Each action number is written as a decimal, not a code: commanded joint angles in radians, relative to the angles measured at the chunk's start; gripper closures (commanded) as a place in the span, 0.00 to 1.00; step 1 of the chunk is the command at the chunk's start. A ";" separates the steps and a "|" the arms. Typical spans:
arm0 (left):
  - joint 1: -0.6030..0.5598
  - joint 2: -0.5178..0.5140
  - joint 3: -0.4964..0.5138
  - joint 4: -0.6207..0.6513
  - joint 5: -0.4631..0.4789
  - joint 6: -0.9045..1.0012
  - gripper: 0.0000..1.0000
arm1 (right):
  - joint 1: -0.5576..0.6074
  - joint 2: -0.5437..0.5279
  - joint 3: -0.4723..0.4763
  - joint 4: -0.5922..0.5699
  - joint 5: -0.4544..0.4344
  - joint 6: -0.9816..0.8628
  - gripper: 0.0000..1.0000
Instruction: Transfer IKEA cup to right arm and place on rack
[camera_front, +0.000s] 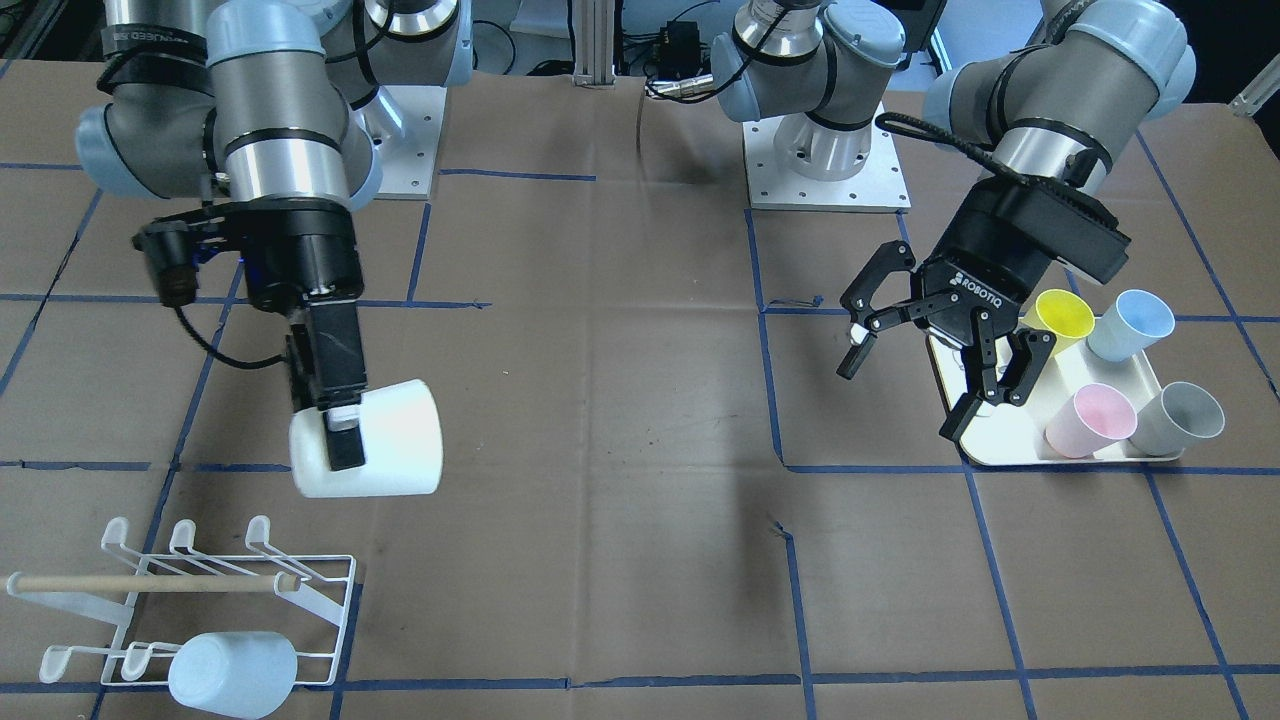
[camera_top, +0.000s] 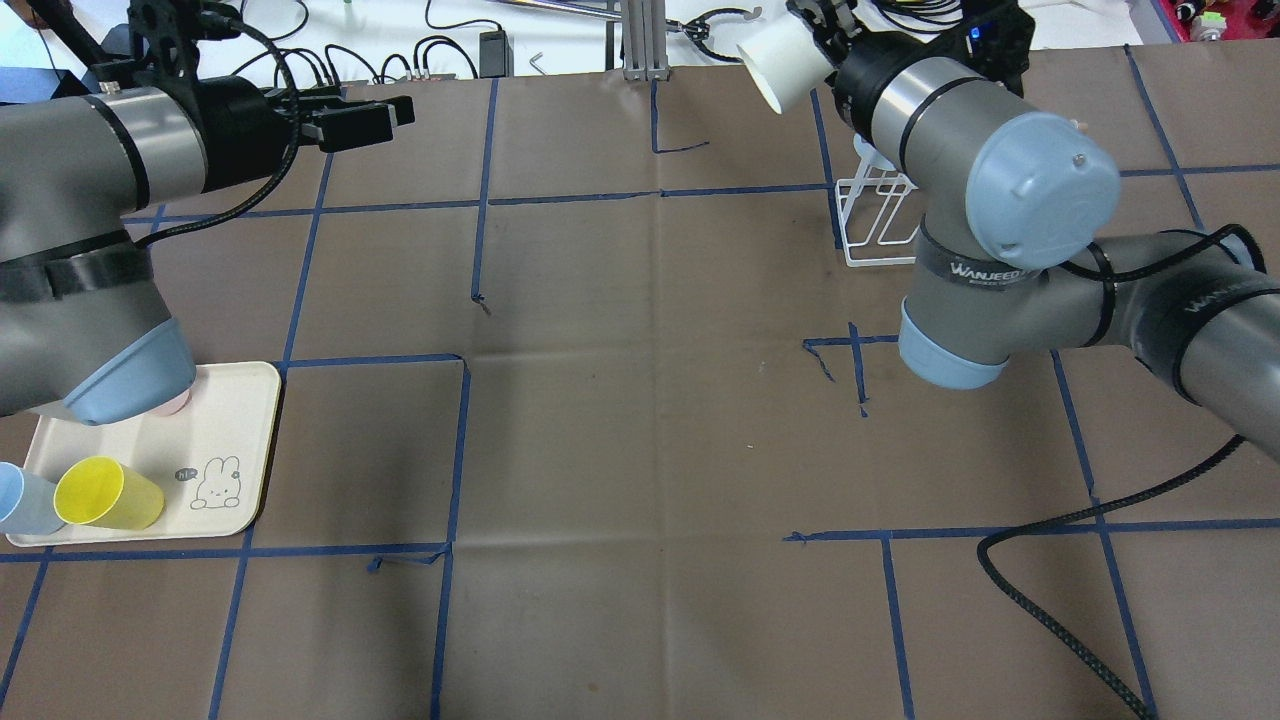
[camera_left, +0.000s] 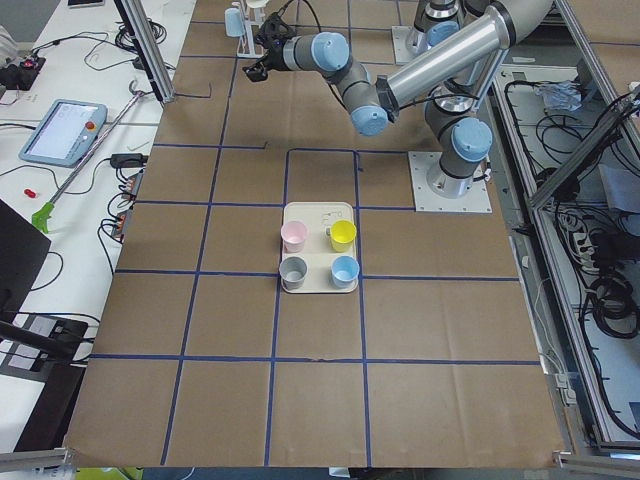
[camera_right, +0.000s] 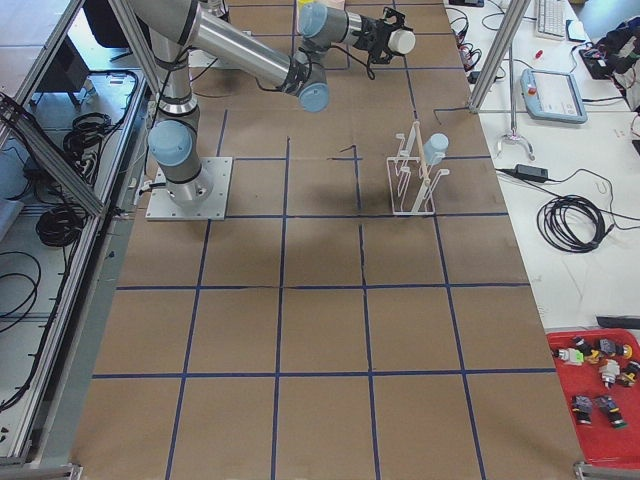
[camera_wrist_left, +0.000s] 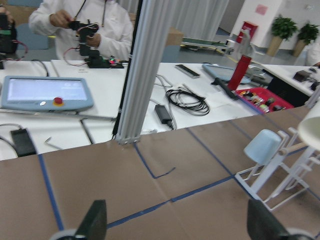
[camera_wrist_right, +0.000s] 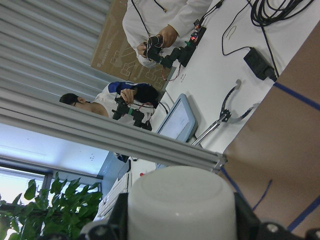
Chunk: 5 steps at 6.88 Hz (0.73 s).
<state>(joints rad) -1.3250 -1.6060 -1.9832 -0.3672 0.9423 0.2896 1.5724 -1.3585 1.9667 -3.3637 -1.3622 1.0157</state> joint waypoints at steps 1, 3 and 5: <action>-0.164 0.006 0.143 -0.297 0.389 -0.129 0.01 | -0.153 0.009 -0.003 0.001 0.027 -0.377 0.90; -0.230 0.030 0.295 -0.839 0.547 -0.164 0.01 | -0.291 0.041 -0.008 0.003 0.112 -0.692 0.90; -0.226 0.107 0.319 -1.163 0.604 -0.197 0.01 | -0.330 0.143 -0.090 0.001 0.106 -1.002 0.90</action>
<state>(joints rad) -1.5508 -1.5433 -1.6842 -1.3479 1.5134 0.1094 1.2651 -1.2753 1.9268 -3.3616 -1.2562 0.1932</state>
